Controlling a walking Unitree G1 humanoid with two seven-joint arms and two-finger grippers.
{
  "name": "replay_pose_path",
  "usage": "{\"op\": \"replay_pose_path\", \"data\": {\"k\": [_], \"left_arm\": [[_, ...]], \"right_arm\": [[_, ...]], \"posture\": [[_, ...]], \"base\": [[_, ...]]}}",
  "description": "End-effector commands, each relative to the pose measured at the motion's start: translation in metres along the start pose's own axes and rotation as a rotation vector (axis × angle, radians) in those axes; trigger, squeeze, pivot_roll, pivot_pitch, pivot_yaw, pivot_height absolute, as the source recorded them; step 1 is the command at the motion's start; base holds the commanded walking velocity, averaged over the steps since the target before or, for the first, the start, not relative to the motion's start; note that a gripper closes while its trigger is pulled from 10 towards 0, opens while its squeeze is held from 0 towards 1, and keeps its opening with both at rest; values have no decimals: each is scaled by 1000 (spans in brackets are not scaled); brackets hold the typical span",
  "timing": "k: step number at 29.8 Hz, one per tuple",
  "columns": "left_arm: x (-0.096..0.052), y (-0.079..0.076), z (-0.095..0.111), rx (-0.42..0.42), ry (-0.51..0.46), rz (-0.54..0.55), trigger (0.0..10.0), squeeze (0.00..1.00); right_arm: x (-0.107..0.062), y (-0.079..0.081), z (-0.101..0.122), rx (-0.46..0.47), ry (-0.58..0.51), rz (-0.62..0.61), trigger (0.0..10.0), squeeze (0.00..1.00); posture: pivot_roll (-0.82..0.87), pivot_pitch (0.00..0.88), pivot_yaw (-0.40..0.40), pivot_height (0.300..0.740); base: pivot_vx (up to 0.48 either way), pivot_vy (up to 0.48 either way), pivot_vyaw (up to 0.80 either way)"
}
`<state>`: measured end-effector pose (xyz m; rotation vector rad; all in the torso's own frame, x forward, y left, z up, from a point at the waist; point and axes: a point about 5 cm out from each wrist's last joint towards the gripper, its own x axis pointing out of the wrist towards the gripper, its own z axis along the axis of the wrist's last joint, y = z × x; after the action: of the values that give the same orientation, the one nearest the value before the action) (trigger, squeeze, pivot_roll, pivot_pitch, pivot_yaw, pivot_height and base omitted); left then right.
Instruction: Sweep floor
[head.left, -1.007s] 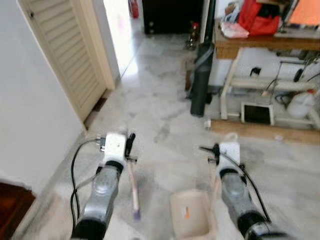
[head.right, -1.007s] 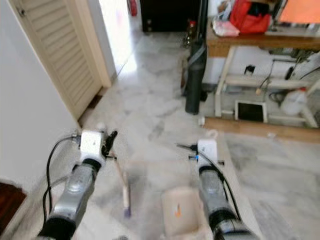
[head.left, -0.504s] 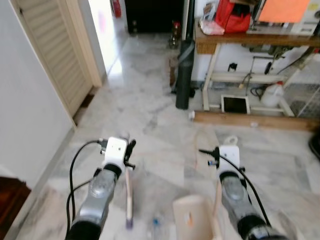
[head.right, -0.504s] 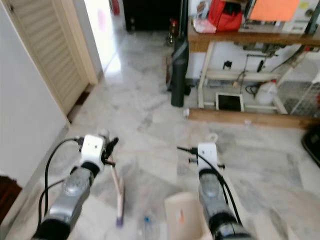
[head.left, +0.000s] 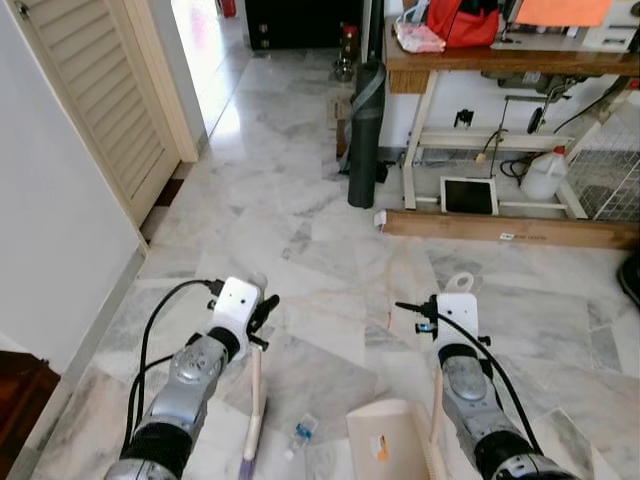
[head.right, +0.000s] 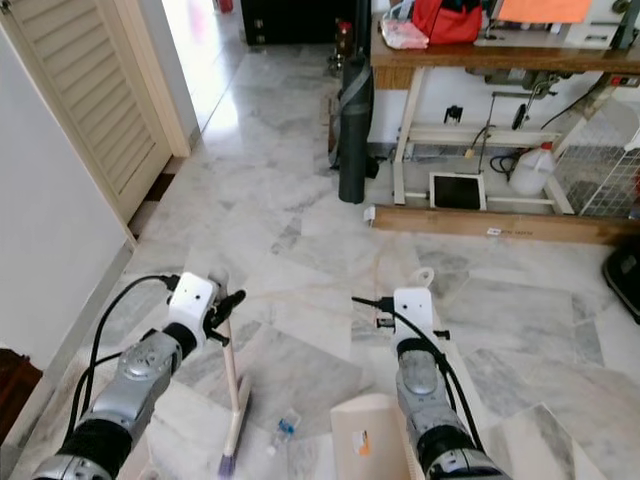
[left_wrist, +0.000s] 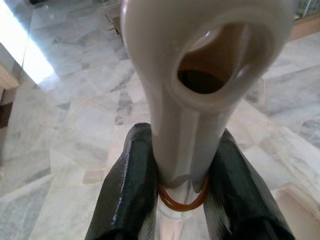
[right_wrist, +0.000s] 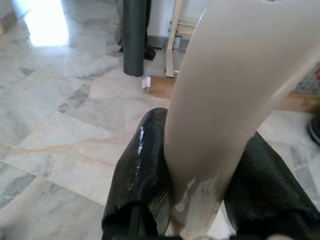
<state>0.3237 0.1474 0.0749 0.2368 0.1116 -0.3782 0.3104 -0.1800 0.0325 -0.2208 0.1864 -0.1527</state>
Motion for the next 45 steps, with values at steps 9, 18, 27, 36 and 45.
{"op": "replay_pose_path", "data": {"k": [9, 18, 27, 36, 45], "left_arm": [[-5, 18, 2, -19, -83, 160, 10000, 0], [-9, 14, -15, -6, -9, 88, 10000, 0], [-16, 6, -27, 17, 39, 4, 10000, 0], [-15, 6, -31, -167, 56, 41, 10000, 0], [-10, 8, -25, -291, 50, 38, 10000, 0]], "right_arm": [[-3, 4, 7, 34, -77, 18, 10000, 0], [-2, 2, 21, 90, -168, 2, 10000, 0], [-7, -1, -2, 117, -31, -19, 10000, 0], [-15, 2, -19, 119, 44, -3, 10000, 0], [-14, 4, -17, 124, 50, 8, 10000, 0]], "posture": [[50, 93, 34, 740], [30, 142, 28, 740], [31, 197, 19, 740], [32, 213, 19, 740], [41, 213, 24, 740]], "base": [[0, 0, 0], [0, 0, 0], [0, 0, 0], [0, 0, 0], [0, 0, 0]]}}
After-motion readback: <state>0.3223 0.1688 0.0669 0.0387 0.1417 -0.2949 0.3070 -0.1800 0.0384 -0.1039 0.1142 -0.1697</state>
